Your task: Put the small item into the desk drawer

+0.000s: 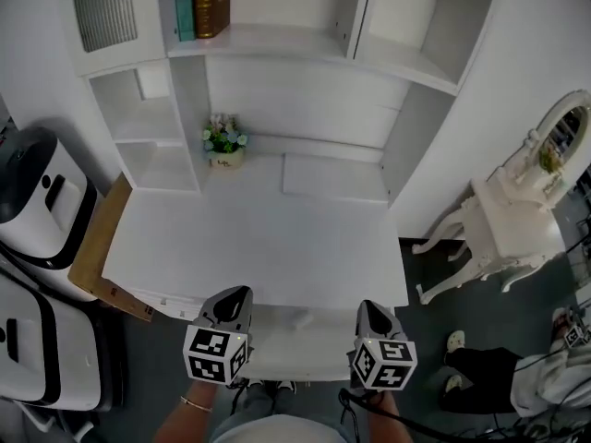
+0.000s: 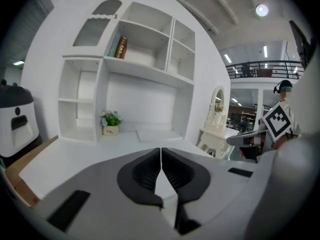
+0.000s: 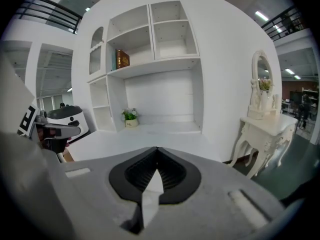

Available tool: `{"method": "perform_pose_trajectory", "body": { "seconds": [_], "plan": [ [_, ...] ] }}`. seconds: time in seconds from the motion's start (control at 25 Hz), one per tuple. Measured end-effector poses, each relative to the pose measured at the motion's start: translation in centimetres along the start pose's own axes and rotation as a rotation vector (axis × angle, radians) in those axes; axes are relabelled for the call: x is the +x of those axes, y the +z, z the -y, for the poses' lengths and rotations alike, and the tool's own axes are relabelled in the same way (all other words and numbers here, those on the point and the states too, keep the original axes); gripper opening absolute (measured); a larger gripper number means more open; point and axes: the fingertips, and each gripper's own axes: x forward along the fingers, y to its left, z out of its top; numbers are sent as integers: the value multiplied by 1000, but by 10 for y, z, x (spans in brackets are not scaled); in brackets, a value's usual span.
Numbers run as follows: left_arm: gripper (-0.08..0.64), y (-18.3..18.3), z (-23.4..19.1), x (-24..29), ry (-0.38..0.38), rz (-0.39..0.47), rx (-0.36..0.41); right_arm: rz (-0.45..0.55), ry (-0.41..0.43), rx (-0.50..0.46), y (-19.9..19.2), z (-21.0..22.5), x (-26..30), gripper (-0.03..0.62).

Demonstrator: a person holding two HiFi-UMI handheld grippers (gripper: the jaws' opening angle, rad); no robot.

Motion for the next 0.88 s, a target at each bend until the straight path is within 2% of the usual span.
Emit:
{"method": "perform_pose_trajectory", "body": {
  "seconds": [0.2, 0.44, 0.56, 0.88],
  "plan": [
    [8, 53, -24, -25, 86, 157, -16, 101, 19, -56, 50, -9, -8, 3],
    [6, 107, -43, -51, 152, 311, -33, 211, -36, -51, 95, 10, -28, 3],
    [6, 117, -48, -56, 166, 334, -29, 229, -61, -36, 100, 17, -31, 3],
    [6, 118, -49, -56, 151, 315, -13, 253, -78, -27, 99, 9, -36, 3]
  ]
}}
